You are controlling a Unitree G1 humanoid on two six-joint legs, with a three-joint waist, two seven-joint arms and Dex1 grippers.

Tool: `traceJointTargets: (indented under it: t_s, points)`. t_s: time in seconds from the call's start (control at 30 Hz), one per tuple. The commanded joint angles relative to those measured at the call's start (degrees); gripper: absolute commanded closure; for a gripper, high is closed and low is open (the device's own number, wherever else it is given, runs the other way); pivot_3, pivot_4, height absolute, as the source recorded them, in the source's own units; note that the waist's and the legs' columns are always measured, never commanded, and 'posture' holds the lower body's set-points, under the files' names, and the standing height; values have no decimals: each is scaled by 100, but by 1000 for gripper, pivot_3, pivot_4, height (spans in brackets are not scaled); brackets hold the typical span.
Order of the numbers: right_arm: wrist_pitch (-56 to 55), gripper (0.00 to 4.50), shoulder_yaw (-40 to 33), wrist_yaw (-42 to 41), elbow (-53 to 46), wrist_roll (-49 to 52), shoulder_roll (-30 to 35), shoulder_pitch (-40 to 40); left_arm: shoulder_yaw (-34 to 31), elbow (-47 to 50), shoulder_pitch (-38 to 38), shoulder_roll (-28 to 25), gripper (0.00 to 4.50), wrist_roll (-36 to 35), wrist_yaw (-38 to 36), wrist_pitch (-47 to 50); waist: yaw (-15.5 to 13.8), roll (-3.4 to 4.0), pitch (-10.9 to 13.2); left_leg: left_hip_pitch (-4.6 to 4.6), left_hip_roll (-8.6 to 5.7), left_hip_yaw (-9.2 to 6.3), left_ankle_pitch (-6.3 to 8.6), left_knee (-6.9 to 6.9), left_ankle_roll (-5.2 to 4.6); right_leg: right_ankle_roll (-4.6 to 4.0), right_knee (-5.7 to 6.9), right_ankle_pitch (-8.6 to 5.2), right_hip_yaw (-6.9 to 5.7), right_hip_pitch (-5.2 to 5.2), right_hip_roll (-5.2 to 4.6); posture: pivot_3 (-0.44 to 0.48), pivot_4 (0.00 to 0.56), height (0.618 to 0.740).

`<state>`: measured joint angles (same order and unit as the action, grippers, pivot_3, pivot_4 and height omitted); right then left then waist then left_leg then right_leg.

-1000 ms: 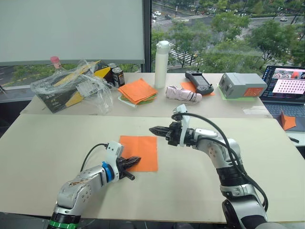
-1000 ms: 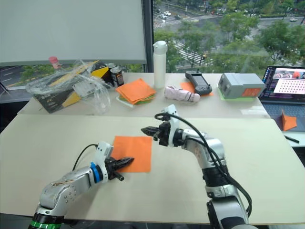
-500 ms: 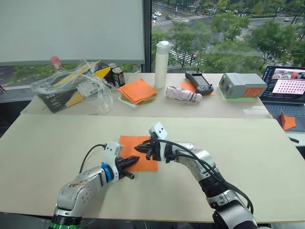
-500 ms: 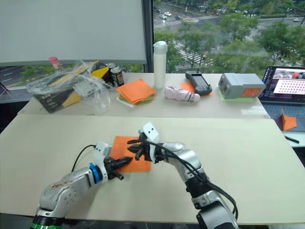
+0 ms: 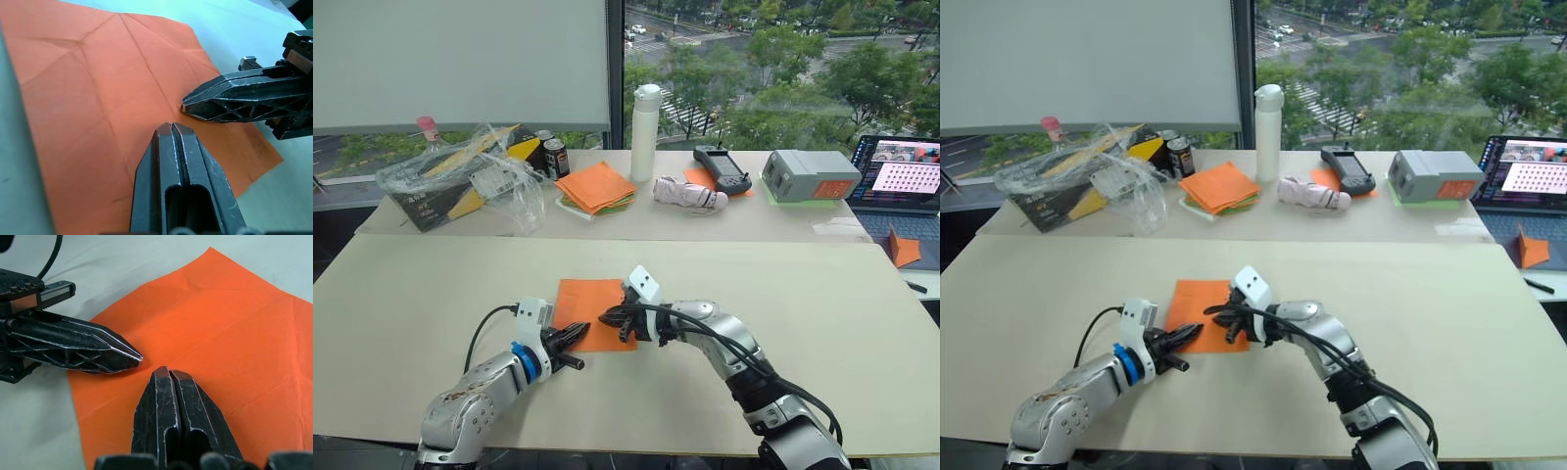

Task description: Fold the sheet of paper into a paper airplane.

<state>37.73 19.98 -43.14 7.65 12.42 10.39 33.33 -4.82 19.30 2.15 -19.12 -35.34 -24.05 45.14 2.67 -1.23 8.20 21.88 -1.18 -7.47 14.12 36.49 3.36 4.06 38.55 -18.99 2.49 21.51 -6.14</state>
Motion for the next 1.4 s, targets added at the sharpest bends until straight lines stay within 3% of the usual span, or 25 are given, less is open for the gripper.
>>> traceJointTargets:
  t_s: [0.03, 0.37, 0.57, 0.77, 1.4]
  points:
    - [-23, 4475, -53, -2, -141, 15, -36, 52, -8, 125, 125, 62, 4500, -55, 40, -9, -1, 0, 0, 0, 0, 0, 0, 0, 0, 0, 0, 0, 0, 0, 0, 0, 150, 740]
    - [585, 4475, -1179, 471, -230, 666, -344, 416, 81, -58, 32, 8, 4500, 59, -47, -63, 6, 0, 0, 2, 0, 0, 0, 1, 0, 0, 3, 0, 1, 3, 0, 0, 150, 740]
    - [537, 4475, -1389, 712, 136, 519, -229, 586, 110, -84, 8, -38, 4500, 101, -121, -59, 1, 0, 0, 1, -1, 1, 0, 2, 0, 0, 4, 0, 0, 1, 0, 0, 150, 740]
    - [396, 2595, -1465, 1005, 511, 393, -226, 652, 108, -142, 61, -26, 4500, 116, -153, -67, 3, 0, 0, 1, -1, 1, 0, 2, 0, 0, 6, 0, 1, 1, 0, 0, 150, 740]
    - [456, 2595, -1688, 1292, 917, 398, -289, 793, 72, -101, 44, -15, 4500, 87, -128, -46, 9, 1, 0, 1, -1, 2, 0, 4, 0, 0, 10, 0, 1, 1, 0, 0, 150, 740]
